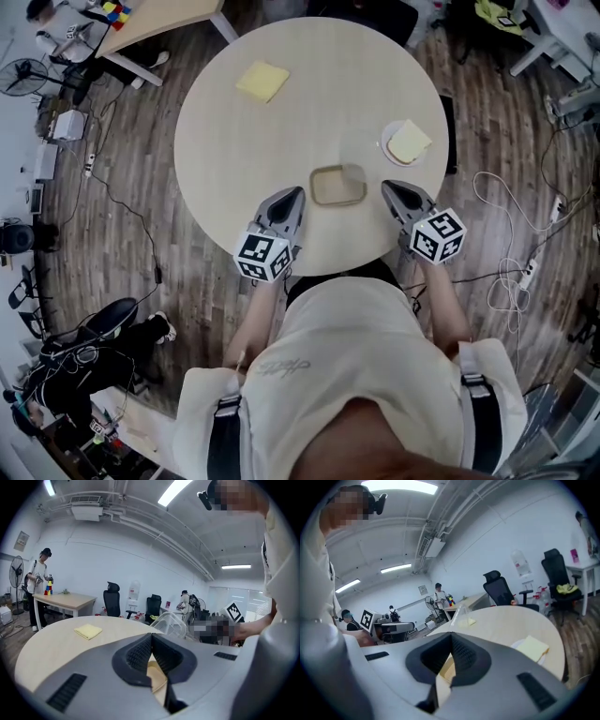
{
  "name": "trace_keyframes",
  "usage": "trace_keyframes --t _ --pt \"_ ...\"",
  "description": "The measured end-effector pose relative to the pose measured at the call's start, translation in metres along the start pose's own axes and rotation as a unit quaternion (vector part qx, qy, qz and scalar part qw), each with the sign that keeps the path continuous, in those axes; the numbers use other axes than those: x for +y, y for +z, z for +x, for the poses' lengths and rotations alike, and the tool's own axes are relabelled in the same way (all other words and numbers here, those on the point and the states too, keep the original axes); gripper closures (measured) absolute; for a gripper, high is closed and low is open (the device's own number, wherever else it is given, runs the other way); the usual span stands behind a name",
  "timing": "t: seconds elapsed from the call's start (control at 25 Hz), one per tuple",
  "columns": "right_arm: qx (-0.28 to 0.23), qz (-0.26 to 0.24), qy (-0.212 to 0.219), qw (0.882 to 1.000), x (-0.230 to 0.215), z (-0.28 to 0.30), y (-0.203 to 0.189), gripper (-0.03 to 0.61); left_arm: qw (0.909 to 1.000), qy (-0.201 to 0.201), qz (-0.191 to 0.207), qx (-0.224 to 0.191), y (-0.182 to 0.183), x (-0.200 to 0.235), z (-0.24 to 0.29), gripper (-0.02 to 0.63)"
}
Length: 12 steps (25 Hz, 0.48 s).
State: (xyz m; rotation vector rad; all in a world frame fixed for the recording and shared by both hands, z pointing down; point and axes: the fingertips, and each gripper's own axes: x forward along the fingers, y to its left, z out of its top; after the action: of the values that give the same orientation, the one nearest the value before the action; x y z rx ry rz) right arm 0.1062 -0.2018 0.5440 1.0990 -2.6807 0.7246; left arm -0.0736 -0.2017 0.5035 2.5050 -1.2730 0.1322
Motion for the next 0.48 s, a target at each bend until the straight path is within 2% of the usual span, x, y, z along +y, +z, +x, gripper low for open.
trace_keyframes --t 0.24,0.48 --pt "-0.028 -0.035 -0.028 0.999 0.003 -0.017 0.039 0.572 0.9985 -0.022 0.04 -0.03 0.037 -0.009 0.003 0.595" --pt "-0.056 -0.085 -0.058 0.993 0.005 -0.031 0.075 0.572 0.996 -0.034 0.055 -0.062 0.068 -0.013 0.009 0.595"
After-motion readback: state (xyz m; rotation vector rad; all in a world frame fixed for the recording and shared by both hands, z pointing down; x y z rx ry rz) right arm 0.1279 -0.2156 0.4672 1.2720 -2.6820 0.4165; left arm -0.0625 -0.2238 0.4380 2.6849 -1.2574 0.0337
